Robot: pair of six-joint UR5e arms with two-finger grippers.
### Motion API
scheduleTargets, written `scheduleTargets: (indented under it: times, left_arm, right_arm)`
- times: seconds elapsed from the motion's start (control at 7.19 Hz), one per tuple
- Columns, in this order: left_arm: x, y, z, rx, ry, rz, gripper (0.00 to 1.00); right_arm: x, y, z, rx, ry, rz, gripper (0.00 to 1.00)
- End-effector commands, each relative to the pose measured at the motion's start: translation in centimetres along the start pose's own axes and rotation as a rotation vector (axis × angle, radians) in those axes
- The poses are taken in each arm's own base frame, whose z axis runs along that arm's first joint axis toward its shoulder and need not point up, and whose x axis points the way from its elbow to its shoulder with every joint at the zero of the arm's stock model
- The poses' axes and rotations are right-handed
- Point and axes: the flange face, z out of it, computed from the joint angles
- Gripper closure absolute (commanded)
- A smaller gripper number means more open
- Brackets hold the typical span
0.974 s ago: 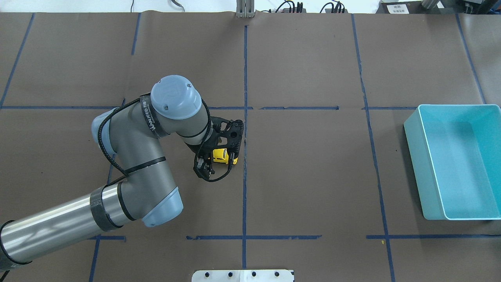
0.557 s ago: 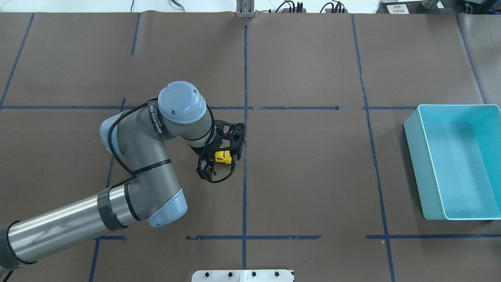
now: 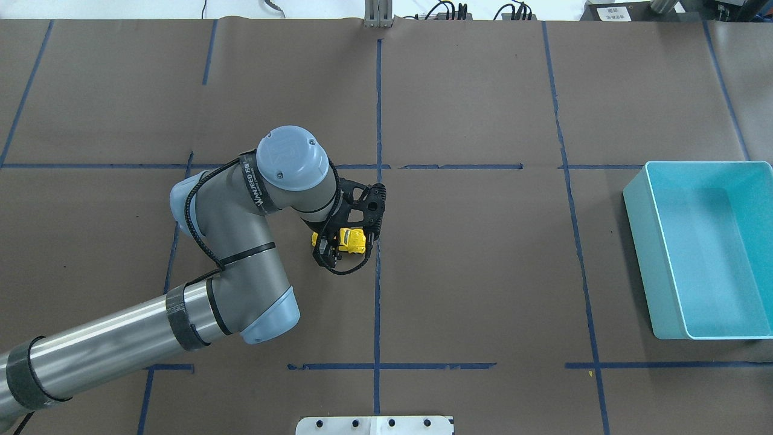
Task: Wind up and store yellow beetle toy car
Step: 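Lower the left gripper and press down on the yellow car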
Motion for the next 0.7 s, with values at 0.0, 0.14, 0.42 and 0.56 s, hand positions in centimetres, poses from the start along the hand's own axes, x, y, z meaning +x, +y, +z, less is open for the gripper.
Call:
scheduleTargets:
  times: [0.0,0.14,0.42,0.56]
  left_arm:
    - [-0.3,-0.4,0.9,-0.006,0.004,-0.001,0.01]
    - [0.1,-0.6,1.2,-0.006,0.011,0.004,0.02]
    - [0.7,-1.0,1.9,-0.009,0.023,0.01,0.08]
    - [1.0,-1.1,2.1,-0.01,0.027,0.009,0.13]
  right_arm:
    - [0.0,0.0,0.0,0.0,0.0,0.0,0.0]
    - [0.0,-0.1,0.0,0.001,0.0,-0.001,0.0]
    - [0.0,0.0,0.0,0.0,0.0,0.0,0.0]
    - [0.0,0.0,0.0,0.0,0.0,0.0,0.0]
